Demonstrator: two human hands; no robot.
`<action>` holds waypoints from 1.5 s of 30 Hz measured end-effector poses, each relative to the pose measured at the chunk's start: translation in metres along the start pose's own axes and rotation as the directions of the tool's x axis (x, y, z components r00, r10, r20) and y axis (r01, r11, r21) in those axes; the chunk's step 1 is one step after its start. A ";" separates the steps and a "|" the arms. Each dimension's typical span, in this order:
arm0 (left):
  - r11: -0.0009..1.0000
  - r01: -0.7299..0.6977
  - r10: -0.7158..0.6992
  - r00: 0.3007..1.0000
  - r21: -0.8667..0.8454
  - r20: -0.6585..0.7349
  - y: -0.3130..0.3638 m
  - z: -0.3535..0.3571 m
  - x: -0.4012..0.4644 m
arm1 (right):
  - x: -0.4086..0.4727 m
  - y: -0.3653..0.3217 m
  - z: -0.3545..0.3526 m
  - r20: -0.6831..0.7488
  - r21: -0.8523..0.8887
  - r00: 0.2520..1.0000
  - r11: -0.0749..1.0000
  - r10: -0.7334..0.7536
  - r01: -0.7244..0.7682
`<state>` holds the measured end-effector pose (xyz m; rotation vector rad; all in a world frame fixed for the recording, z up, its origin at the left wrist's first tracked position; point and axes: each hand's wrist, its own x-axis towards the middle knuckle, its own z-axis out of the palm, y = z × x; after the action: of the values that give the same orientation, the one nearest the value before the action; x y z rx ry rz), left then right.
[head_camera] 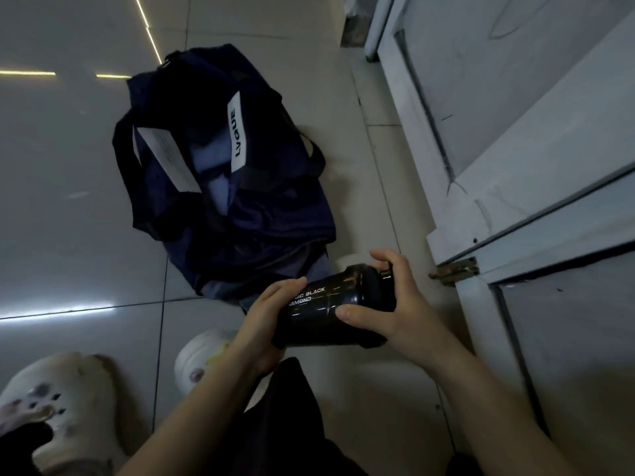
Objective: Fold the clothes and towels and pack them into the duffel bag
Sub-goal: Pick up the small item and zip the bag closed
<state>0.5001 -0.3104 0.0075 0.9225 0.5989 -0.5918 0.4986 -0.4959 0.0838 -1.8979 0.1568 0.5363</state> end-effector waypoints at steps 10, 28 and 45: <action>0.976 -0.204 0.200 0.978 0.077 0.058 0.041 -0.017 0.027 | 0.035 0.015 0.005 0.004 0.127 0.998 0.990 -0.068 0.067; -0.191 -0.178 0.799 0.543 0.965 0.259 0.027 -0.032 0.072 | 0.033 0.070 0.000 -0.188 0.047 0.982 0.999 0.012 -0.003; -0.653 -0.199 0.438 0.687 0.730 0.580 0.079 -0.067 0.131 | 0.046 0.084 0.033 -0.371 -0.235 0.925 0.954 0.088 -0.185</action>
<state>0.6305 -0.2428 -0.0718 2.9362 -0.6692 0.0089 0.5000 -0.4916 -0.0178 -2.2506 0.4799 0.3097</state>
